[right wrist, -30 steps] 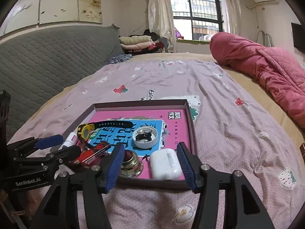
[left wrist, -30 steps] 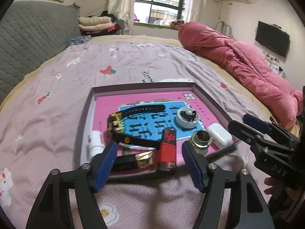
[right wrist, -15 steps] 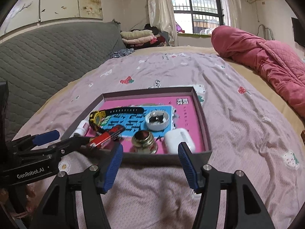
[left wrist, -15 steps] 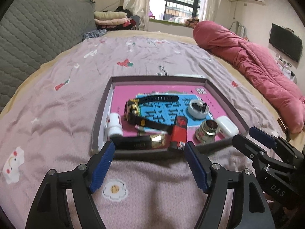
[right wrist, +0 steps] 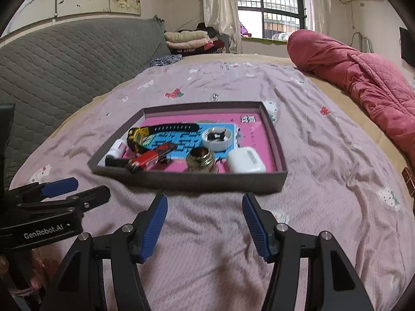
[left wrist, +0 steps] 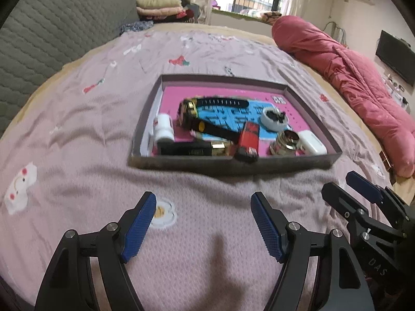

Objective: Organize rigid objects

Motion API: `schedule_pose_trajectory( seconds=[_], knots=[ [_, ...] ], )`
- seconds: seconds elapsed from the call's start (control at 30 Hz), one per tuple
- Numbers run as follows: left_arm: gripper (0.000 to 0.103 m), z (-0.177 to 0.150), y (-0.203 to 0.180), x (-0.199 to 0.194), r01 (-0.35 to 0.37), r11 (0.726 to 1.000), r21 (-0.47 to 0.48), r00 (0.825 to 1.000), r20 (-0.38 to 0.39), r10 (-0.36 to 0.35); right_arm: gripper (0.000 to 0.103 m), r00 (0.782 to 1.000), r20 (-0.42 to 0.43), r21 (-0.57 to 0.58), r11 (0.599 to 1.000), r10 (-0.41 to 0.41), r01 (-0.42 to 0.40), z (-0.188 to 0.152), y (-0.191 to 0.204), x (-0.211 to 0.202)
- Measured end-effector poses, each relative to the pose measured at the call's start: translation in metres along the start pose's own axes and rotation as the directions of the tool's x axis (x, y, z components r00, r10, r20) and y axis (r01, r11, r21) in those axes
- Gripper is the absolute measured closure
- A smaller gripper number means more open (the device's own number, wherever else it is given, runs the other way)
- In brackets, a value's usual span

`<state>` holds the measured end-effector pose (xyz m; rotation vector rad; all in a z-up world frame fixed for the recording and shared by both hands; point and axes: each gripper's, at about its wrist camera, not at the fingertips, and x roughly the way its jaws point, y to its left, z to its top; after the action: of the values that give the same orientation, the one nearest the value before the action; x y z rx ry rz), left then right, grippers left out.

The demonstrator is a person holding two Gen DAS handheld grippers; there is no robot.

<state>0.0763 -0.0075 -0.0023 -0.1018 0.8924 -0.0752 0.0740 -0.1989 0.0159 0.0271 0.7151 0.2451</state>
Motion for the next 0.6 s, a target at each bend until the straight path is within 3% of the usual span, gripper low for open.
schedule_pose_trajectory(
  seconds=[0.43, 0.6],
  knots=[
    [0.026, -0.02, -0.002, -0.007, -0.015, 1.0, -0.018, 0.999, -0.043, 0.014, 0.043, 0.999, -0.048, -0.015, 1.0, 0.001, -0.002, -0.022, 0.011, -0.01],
    [0.026, -0.025, -0.003, -0.011, 0.012, 1.0, -0.015, 0.999, -0.051, -0.012, 0.043, 0.998, -0.058, -0.014, 1.0, -0.005, 0.004, -0.025, 0.011, -0.013]
  ],
)
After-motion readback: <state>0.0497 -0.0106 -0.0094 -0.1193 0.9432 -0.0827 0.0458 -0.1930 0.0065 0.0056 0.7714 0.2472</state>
